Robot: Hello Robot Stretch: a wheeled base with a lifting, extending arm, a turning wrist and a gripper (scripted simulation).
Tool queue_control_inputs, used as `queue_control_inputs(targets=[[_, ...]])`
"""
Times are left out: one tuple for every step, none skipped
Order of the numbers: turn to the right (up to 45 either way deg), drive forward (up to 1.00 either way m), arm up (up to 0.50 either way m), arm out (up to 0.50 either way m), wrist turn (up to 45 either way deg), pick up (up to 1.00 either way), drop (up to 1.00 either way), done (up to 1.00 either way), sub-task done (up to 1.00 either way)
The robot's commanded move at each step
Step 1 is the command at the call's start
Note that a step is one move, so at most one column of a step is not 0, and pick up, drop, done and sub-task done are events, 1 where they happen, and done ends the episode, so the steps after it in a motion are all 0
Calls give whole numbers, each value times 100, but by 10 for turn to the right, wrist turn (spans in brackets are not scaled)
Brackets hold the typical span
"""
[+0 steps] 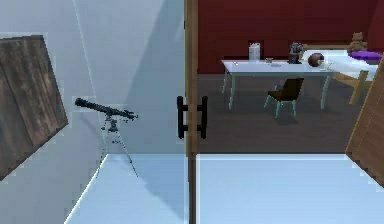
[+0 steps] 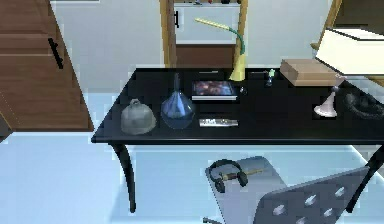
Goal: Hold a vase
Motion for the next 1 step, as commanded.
queue_control_inputs(targets=[[0,0,50,0,0,0,0,0,0]])
